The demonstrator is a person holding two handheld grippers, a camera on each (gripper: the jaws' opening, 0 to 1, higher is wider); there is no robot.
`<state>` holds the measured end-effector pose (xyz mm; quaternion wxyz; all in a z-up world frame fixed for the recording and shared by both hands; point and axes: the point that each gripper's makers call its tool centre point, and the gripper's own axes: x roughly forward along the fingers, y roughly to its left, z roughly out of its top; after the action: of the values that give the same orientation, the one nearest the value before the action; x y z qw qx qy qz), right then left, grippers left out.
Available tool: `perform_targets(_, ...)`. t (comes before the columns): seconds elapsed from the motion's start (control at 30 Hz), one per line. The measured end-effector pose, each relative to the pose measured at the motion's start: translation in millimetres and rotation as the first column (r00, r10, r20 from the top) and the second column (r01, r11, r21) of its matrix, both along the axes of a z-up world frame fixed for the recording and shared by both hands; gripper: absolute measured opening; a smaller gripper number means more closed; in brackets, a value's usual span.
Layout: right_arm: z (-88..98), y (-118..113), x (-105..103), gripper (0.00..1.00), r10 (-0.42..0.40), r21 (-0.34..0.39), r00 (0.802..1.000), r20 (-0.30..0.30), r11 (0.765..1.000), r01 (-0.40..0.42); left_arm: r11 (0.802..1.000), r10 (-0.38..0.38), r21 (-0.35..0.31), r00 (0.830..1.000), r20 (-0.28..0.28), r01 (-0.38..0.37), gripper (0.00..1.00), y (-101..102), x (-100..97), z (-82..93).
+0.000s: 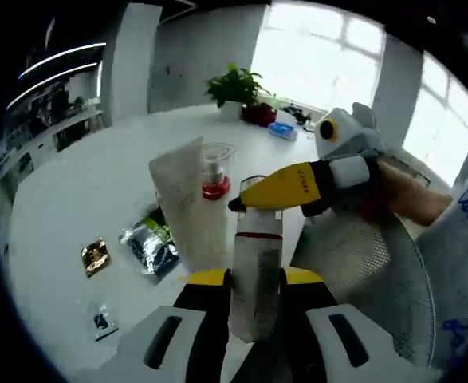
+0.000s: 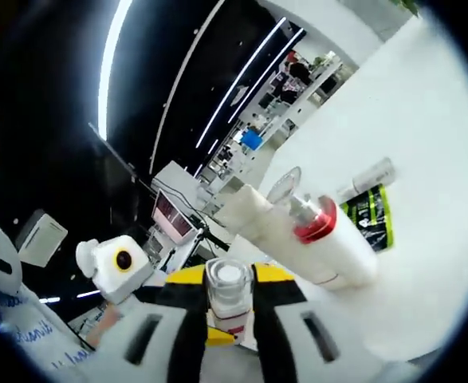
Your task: Arrange the skincare products in the storage area until every visible bottle or jar stands upright without overlapping.
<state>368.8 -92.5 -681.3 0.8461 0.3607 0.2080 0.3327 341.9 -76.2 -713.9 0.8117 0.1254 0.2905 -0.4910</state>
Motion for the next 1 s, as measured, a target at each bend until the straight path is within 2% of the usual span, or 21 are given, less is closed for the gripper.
perform_targets(0.03,-0.7,0.7,0.2,0.20,-0.004,0.002,1.000,-0.005,1.000,0.004,1.000,0.000,0.018,1.000,0.016,0.000,0.20,0.7,-0.1,-0.5)
perform_targets(0.17,-1.8,4.0,-0.9,0.19,0.002,0.021,1.000,-0.024,1.000,-0.001,0.994,0.019,0.106,0.989,0.145,-0.035,0.21,7.0,13.6,0.4)
perform_targets(0.27,-2.0,4.8,-1.4,0.19,0.006,0.030,0.999,-0.032,1.000,-0.005,0.988,0.009,0.149,0.979,0.203,-0.040,0.21,8.3,16.6,0.2)
perform_targets(0.37,-2.3,5.3,-1.7,0.19,0.012,0.030,0.999,-0.035,0.999,-0.011,0.976,-0.018,0.212,0.959,0.282,-0.044,0.20,10.8,20.0,-0.8)
perform_targets(0.5,-3.5,5.4,-2.5,0.19,0.014,0.034,0.999,-0.041,0.999,-0.013,0.962,-0.077,0.274,0.935,0.347,-0.022,0.19,10.6,22.3,-3.0)
perform_targets(0.6,-4.9,4.6,-5.0,0.19,0.027,0.013,0.999,-0.034,1.000,-0.026,0.960,-0.090,0.280,0.944,0.318,-0.003,0.18,9.3,18.9,-6.4)
perform_targets(0.7,-6.3,2.8,-6.7,0.20,0.029,-0.019,0.999,-0.026,0.999,-0.030,0.957,-0.112,0.288,0.945,0.306,0.021,0.17,6.7,18.2,-10.2)
perform_targets(0.77,-8.8,1.7,-6.9,0.20,0.028,-0.040,0.999,-0.019,0.999,-0.029,0.960,-0.121,0.277,0.956,0.267,0.044,0.17,3.9,17.3,-15.4)
perform_targets(0.87,-9.3,-1.0,-8.2,0.20,0.031,-0.054,0.999,0.009,0.998,-0.030,0.976,-0.112,0.206,0.974,0.198,0.070,0.17,-1.4,12.9,-17.5)
perform_targets(0.93,-3.8,-4.6,-8.7,0.22,0.025,-0.036,0.999,0.026,0.999,-0.024,0.986,-0.086,0.155,0.985,0.149,0.063,0.17,1.0,14.9,-16.9)
perform_targets(1.0,-1.2,-6.9,-10.2,0.26,0.039,-0.046,0.999,0.036,0.998,-0.037,0.993,-0.067,0.106,0.992,0.107,0.056,0.17,4.2,18.1,-16.3)
